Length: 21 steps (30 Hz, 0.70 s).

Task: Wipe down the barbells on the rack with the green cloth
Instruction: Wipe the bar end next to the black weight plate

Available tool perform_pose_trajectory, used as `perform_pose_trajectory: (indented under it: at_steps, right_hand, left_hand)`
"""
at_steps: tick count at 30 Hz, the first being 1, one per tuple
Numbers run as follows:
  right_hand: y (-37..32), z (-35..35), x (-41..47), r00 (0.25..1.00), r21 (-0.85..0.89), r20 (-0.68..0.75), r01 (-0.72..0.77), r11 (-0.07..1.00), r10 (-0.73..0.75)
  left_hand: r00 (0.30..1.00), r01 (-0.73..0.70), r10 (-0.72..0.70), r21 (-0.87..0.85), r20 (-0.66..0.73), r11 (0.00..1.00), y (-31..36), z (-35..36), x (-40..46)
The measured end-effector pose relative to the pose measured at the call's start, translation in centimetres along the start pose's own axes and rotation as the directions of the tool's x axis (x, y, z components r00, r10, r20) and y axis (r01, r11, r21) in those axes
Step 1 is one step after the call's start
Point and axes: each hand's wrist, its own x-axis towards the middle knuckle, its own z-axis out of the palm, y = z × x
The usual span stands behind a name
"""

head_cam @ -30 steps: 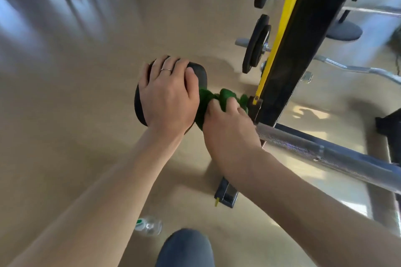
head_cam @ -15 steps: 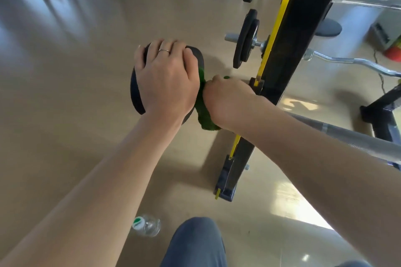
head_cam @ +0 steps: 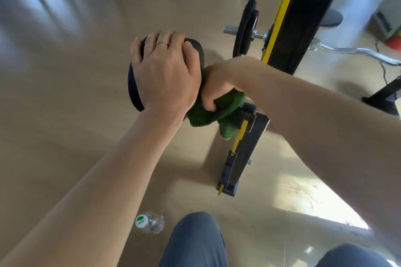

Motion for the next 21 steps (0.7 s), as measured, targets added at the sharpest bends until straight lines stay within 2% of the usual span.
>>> perform_pose_trajectory:
  at_steps: [2,3,6,10,12,13,14,16,18,19,21]
  right_hand:
    - [0.5,-1.3,0.2,0.979,0.278,0.202,-0.085,0.957,0.029]
    - [0.6,-1.6,0.3,0.965,0.355,0.263,-0.113,0.928,0.017]
    - [0.5,-1.5,0.4,0.947,0.346,0.322,-0.108,0.932,-0.01]
    - [0.3,-0.1,1.0,0.989,0.191,0.147,-0.026,0.981,-0.002]
    - [0.1,1.0,1.1,0.999,-0.016,-0.037,0.015,1.0,-0.016]
    - [-0.1,1.8,1.1,0.98,-0.124,-0.193,0.017,0.992,-0.041]
    - [-0.3,2.6,0.9,0.928,-0.185,-0.367,-0.007,0.983,-0.062]
    - [-0.6,4.2,0.8,0.819,-0.212,-0.57,-0.067,0.975,-0.068]
    - [-0.8,4.4,0.9,0.818,-0.175,-0.574,-0.092,0.98,-0.026]
    - [-0.8,3.9,0.8,0.852,-0.155,-0.524,-0.084,0.984,-0.009]
    - [-0.5,2.0,0.8,0.944,-0.136,-0.329,-0.031,0.99,-0.016]
  left_hand:
    - [1.0,-0.002,0.002,0.003,0.005,1.0,0.0,-0.1,0.0]
    - [1.0,-0.001,0.001,0.005,0.009,1.0,0.0,-0.1,0.0]
    - [1.0,0.001,-0.001,0.01,0.021,1.0,0.1,0.0,-0.1]
    - [1.0,0.01,-0.01,-0.008,0.009,1.0,0.1,0.0,0.0]
    - [1.0,0.003,-0.003,-0.014,0.0,1.0,0.1,0.1,-0.1]
    - [1.0,0.005,-0.005,-0.015,0.0,1.0,0.1,0.1,-0.1]
    - [1.0,0.011,-0.011,-0.017,0.002,1.0,0.1,0.1,0.0]
    - [1.0,0.023,-0.023,-0.022,0.009,0.999,0.1,0.1,0.0]
    - [1.0,0.017,-0.018,-0.021,-0.005,1.0,0.1,0.2,-0.1]
    - [1.0,0.01,-0.01,-0.026,-0.013,1.0,0.1,0.2,-0.1]
    - [1.0,0.003,-0.003,-0.032,-0.012,0.999,0.0,0.1,-0.1]
